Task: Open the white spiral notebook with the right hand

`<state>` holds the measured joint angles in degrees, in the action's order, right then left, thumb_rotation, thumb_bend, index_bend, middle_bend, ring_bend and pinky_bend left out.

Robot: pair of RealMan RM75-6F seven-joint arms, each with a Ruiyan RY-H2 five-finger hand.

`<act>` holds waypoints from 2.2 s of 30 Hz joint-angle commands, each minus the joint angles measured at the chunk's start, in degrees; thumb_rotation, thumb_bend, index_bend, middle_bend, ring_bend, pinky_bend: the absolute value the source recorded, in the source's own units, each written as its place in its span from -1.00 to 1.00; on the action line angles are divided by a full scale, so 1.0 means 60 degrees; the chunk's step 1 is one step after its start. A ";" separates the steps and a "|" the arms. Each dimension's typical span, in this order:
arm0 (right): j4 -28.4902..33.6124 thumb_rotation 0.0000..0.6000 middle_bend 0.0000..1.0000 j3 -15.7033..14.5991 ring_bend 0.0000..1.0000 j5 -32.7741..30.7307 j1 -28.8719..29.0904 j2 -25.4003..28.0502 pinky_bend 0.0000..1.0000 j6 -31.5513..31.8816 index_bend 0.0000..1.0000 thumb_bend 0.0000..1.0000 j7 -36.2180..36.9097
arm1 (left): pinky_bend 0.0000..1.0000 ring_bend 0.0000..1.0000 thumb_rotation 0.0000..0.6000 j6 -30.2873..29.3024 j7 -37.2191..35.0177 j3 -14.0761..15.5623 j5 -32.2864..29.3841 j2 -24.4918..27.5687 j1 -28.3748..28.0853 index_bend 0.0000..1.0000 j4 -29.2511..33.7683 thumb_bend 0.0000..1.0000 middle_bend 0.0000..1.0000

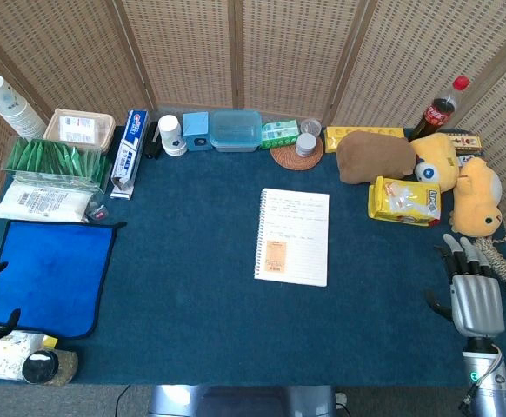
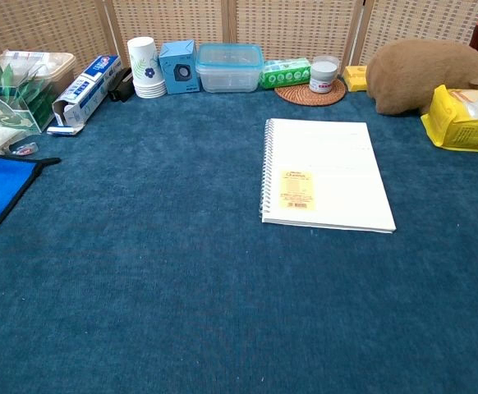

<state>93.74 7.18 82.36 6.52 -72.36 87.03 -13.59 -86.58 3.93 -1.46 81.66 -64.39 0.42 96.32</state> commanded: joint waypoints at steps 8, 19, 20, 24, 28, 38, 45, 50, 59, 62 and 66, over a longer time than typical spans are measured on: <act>-0.0272 1.00 -0.73 -0.0085 -0.87 0.0184 -0.0026 -0.0083 -0.71 0.0016 -0.65 -0.48 0.0485 | -1.00 -0.89 1.00 -0.0086 0.0101 0.0037 0.0186 0.0027 0.0001 -0.48 0.0099 -0.42 -0.80; -0.0369 1.00 -0.73 -0.0048 -0.87 0.0829 0.0683 -0.0539 -0.71 -0.0577 -0.65 -0.49 0.0487 | -1.00 -0.89 1.00 -0.0131 0.0155 -0.0112 0.0401 0.0354 -0.0164 -0.48 0.0375 -0.42 -0.80; -0.0382 1.00 -0.73 -0.0030 -0.87 0.0908 0.0855 -0.0649 -0.71 -0.0759 -0.65 -0.49 0.0453 | -1.00 -0.89 1.00 -0.0102 0.0170 -0.0128 0.0406 0.0412 -0.0194 -0.48 0.0417 -0.42 -0.80; -0.0521 1.00 -0.73 0.0089 -0.87 0.1015 0.1373 -0.0998 -0.72 -0.1305 -0.65 -0.54 0.0365 | -1.00 -0.91 1.00 -0.0035 0.0241 -0.0176 0.0411 0.0605 -0.0275 -0.48 0.0586 -0.42 -0.81; -0.0946 1.00 -0.73 0.0151 -0.87 0.1036 0.2055 -0.1518 -0.72 -0.2170 -0.65 -0.65 0.0220 | -1.00 -0.91 1.00 -0.0120 0.0195 -0.0263 0.0493 0.0767 -0.0326 -0.48 0.0788 -0.42 -0.81; -0.2374 1.00 -0.73 0.0170 -0.87 0.0943 0.2744 -0.2763 -0.72 -0.2681 -0.66 -0.87 0.0169 | -1.00 -0.91 1.00 -0.0040 0.0177 -0.0317 0.0476 0.0933 -0.0438 -0.48 0.0954 -0.42 -0.81; -0.3182 1.00 -0.73 0.0034 -0.89 0.1090 0.2966 -0.3298 -0.72 -0.2692 -0.67 -0.89 0.0181 | -1.00 -0.91 1.00 -0.0008 0.0169 -0.0317 0.0459 0.0920 -0.0475 -0.49 0.0945 -0.42 -0.81; -0.3992 1.00 -0.73 -0.0167 -0.89 0.1220 0.2973 -0.3803 -0.72 -0.2540 -0.67 -0.89 0.0539 | -1.00 -0.91 1.00 0.0005 0.0126 -0.0298 0.0437 0.0883 -0.0477 -0.49 0.0912 -0.42 -0.81; -0.5159 1.00 -0.73 -0.0461 -0.89 0.1426 0.3086 -0.4333 -0.72 -0.2507 -0.67 -0.89 0.0978 | -1.00 -0.91 1.00 0.0014 0.0010 -0.0255 0.0409 0.0798 -0.0463 -0.49 0.0798 -0.42 -0.81; -0.5439 1.00 -0.73 -0.0509 -0.89 0.1460 0.3135 -0.4445 -0.72 -0.2510 -0.68 -0.89 0.1060 | -1.00 -0.91 1.00 0.0007 -0.0017 -0.0252 0.0392 0.0799 -0.0457 -0.49 0.0766 -0.42 -0.81; -0.5672 1.00 -0.73 -0.0554 -0.89 0.1447 0.3179 -0.4533 -0.72 -0.2534 -0.68 -0.89 0.1225 | -1.00 -0.91 1.00 -0.0011 -0.0076 -0.0235 0.0394 0.0777 -0.0442 -0.49 0.0749 -0.42 -0.81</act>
<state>59.87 3.95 91.08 25.53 -99.41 71.84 -6.45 -86.68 3.56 -2.93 84.05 -59.68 -2.26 100.82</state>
